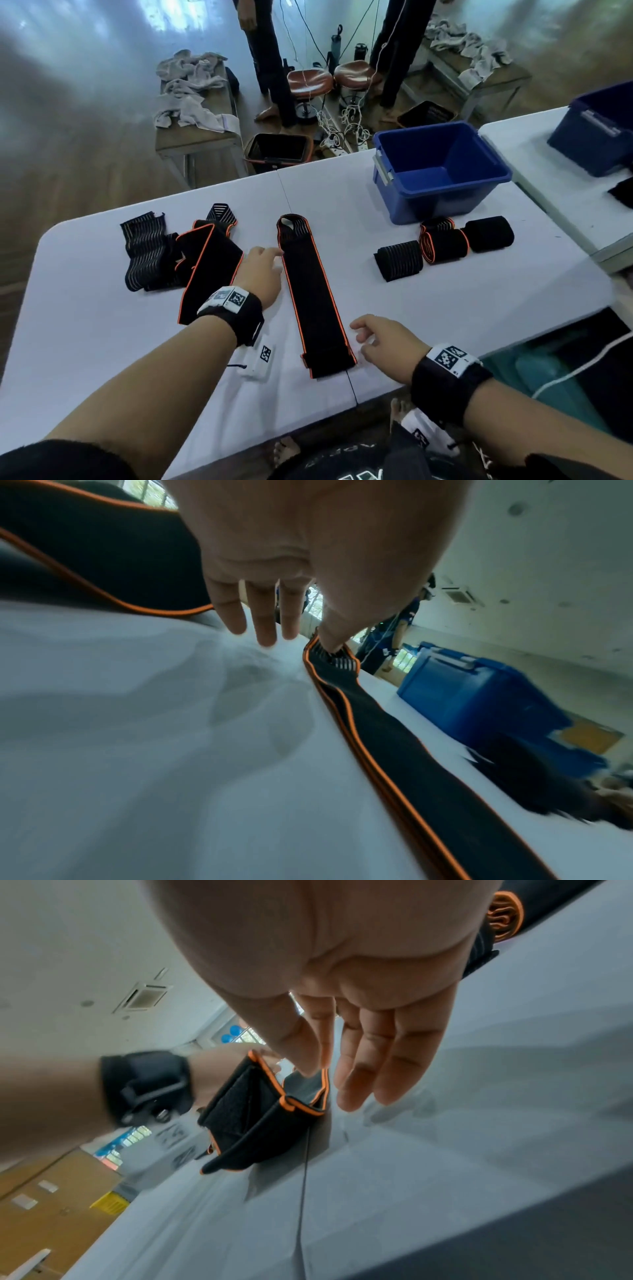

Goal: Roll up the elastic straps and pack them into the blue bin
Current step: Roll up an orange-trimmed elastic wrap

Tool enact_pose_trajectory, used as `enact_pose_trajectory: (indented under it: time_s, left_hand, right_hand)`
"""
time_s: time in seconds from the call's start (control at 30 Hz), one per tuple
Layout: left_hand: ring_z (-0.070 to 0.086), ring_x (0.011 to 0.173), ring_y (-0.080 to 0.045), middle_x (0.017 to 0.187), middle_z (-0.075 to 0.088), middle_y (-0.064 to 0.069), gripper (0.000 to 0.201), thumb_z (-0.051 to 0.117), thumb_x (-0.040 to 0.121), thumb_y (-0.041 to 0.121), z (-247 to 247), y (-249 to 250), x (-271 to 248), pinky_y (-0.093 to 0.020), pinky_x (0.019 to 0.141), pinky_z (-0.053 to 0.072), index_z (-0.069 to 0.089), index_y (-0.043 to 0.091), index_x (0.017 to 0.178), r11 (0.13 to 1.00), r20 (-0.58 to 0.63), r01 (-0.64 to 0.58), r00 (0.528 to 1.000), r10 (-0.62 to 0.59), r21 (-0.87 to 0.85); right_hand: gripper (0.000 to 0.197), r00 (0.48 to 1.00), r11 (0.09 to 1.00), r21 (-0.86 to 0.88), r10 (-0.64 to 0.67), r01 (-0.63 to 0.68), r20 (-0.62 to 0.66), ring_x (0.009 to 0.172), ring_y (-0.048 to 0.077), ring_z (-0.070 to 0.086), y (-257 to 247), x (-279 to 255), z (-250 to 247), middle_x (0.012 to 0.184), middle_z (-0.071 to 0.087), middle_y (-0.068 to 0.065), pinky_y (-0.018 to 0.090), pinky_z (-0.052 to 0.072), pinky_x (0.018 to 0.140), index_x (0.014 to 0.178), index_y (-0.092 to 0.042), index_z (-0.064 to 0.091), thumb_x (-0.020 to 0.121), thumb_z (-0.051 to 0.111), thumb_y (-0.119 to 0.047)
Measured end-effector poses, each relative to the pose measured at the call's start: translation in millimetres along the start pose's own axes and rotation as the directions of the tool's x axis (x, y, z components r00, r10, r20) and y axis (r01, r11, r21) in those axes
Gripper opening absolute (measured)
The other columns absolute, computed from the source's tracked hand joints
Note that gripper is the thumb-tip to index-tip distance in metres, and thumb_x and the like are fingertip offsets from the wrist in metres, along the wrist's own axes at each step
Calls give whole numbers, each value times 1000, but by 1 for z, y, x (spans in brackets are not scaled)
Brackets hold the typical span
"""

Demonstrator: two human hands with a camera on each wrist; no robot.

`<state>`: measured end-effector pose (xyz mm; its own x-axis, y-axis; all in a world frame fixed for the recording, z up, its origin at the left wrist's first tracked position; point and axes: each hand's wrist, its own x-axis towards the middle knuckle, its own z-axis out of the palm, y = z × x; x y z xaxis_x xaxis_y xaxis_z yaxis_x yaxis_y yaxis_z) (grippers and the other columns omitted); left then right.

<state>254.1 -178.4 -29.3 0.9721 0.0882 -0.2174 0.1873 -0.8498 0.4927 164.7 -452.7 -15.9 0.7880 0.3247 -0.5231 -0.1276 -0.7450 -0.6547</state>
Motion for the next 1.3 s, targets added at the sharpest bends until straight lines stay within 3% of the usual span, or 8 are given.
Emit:
enact_pose_trajectory:
  time_s: [0.13,0.27,0.5,0.63,0.8,0.9,1.1,1.3]
  left_hand:
    - [64,85,-11,94,68,8,21,55,96,14,9,-12,-81,-14,68,42,64,29,107,995,105,33,994,-22,-98]
    - [68,70,-3,82,74,6,20,62,91,10,25,-12,-134,-15,66,53,68,29,95,963,166,127,982,-89,-235]
    - [69,79,3,69,70,18,36,61,82,-8,49,6,-157,-12,78,53,73,22,98,916,110,163,985,-131,-366]
    - [70,82,2,82,75,12,35,58,81,-2,57,14,-168,-17,81,56,76,21,100,937,51,139,990,-130,-319]
    - [63,83,-11,91,69,8,16,73,83,18,58,22,-176,-26,77,49,74,25,97,993,24,27,999,-25,-115]
    - [55,83,-7,92,60,14,26,79,80,25,60,25,-181,-24,78,45,73,28,105,993,19,52,999,-50,-103]
    - [57,90,-9,98,58,16,42,83,78,21,61,29,-188,-24,87,48,67,28,116,976,-31,118,992,-126,-185]
    - [58,94,10,110,67,14,38,83,77,12,68,30,-190,-3,87,41,71,25,111,946,-84,43,994,-74,-322]
  right_hand:
    - [42,999,1000,6,-3,3,37,93,7,59,7,5,-9,109,60,-10,20,50,85,126,-27,56,87,58,-11]
    - [40,997,1000,25,-14,12,81,86,9,61,10,12,-10,107,63,-7,24,54,81,121,-25,59,85,62,-8]
    - [36,989,996,57,-77,70,130,82,23,67,1,19,-6,96,69,5,36,59,75,105,-19,68,79,53,1]
    - [40,984,991,116,-82,64,157,79,20,66,5,22,-4,91,70,2,38,58,76,101,-15,70,71,53,6]
    - [34,972,984,-70,-151,166,179,73,6,63,1,15,-7,92,70,-7,21,52,70,104,-22,72,73,74,-9]
    - [26,962,952,-191,-203,238,185,72,10,58,-5,10,-7,82,59,-10,20,45,64,98,-23,70,73,77,-18]
    - [48,954,922,-264,-244,284,176,93,12,55,-7,4,-8,113,48,-4,23,45,80,118,-23,63,73,80,-26]
    - [42,951,920,-258,-256,294,172,94,13,58,-14,3,-9,106,57,-6,31,51,85,114,-27,62,76,79,-30]
